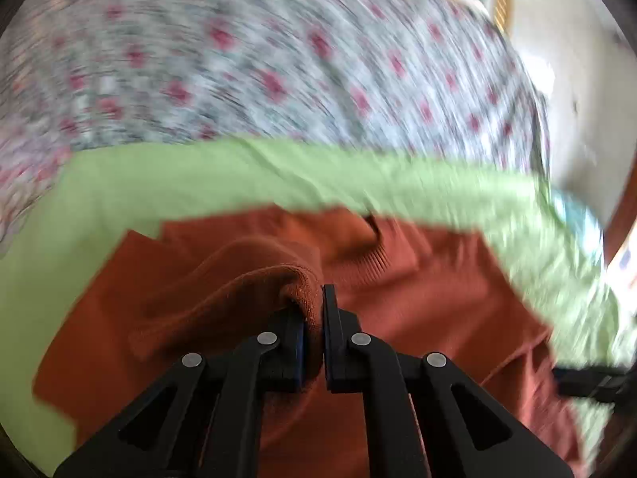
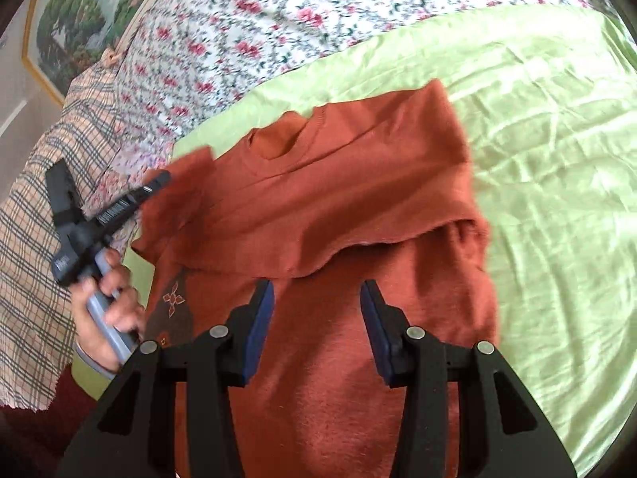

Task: Fold small clothes

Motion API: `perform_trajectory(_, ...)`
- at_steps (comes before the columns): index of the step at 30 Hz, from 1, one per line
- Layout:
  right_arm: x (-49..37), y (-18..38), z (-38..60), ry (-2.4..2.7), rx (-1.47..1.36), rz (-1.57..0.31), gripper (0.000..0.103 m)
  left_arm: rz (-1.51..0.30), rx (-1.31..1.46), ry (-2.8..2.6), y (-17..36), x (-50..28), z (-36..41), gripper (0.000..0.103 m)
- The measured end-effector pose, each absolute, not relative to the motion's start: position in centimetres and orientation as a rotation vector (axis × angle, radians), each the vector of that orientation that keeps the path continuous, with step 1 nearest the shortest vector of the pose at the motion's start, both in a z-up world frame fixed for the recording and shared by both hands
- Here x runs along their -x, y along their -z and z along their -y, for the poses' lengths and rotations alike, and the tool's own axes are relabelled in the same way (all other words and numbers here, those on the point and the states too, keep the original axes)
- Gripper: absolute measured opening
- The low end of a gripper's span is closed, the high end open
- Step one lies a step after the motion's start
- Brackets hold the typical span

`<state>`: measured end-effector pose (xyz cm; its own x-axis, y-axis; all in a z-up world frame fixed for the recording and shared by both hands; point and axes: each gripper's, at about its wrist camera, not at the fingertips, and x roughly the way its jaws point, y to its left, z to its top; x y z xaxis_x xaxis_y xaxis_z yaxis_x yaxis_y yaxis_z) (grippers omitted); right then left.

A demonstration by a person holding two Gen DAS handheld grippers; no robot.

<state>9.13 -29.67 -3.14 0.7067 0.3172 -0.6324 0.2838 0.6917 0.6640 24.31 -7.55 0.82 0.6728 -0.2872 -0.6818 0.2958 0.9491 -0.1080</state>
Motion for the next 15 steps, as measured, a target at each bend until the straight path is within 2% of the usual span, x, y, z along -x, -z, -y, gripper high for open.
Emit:
perform_trajectory(5,-8.3,3.7,30.9,0.013,-0.856,-0.808,0.047,-0.872,-0.152,0.355,4.2,-24.6,11.8,0.012)
perform_trajectory(8,-8.1,3.7,31.4,0.026,-0.852,-0.805,0.047,-0.907,-0.157,0.380,4.9,-23.7,11.6,0.029)
perform_trajectory(10,-8.4,3.5,31.6,0.029,-0.845,-0.802,0.047,-0.900,-0.157,0.374,4.5,-22.4,10.7,0.049)
perform_trajectory(11,-8.6,3.5,31.7,0.027,-0.843,-0.800,0.047,-0.894,-0.158,0.360,4.1,-21.7,9.9,0.054)
perform_trajectory(12,-8.9,3.4,31.6,0.022,-0.839,-0.797,0.047,-0.890,-0.152,0.354,3.7,-20.8,8.9,0.059)
perform_trajectory(15,-10.6,2.8,30.8,-0.008,-0.805,-0.797,0.047,-0.886,-0.127,0.350,2.6,-18.5,5.6,0.059)
